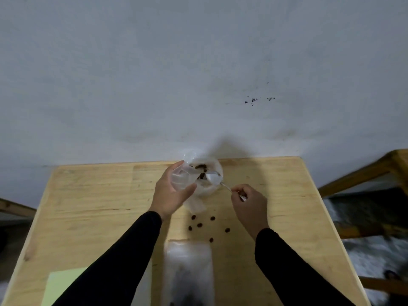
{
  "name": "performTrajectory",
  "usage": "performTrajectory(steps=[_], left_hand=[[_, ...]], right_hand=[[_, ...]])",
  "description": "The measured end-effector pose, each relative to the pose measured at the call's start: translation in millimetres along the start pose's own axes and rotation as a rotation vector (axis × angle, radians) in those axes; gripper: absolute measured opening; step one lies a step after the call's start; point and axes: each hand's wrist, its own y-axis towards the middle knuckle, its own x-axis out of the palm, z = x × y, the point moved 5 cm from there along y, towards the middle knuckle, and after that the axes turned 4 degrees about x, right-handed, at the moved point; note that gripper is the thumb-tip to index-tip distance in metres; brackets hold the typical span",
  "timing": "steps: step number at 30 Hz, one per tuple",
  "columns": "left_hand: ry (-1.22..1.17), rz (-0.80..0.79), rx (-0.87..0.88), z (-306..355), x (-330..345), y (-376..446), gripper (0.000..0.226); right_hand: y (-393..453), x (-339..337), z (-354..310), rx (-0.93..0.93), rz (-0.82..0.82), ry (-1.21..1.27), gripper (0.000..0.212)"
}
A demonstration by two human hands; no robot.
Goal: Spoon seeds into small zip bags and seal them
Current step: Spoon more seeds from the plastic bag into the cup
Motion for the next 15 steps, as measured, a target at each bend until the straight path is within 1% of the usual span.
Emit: performTrajectory(steps=[2, 6, 11, 13, 15], left_hand=[[0.025, -0.042, 0.02, 5, 3, 6, 0.083], [0.177, -0.061, 0.078, 23, 16, 15, 0.086], [0.165, -0.068, 0.093, 19, 23, 22, 0.085], [0.13, -0.046, 0.069, 15, 21, 25, 0.077], [0.082, -0.039, 0.047, 10, 19, 26, 0.067]], right_hand=[[3, 5, -3, 0.022, -0.026, -0.052, 0.01], [10, 10, -3, 0.067, -0.056, -0.112, 0.01], [15, 12, -1, 0.129, -0.115, -0.095, 0.011], [18, 12, 5, 0.183, -0.157, -0.01, 0.01], [20, 9, 7, 0.229, -0.23, 0.204, 0.01]])
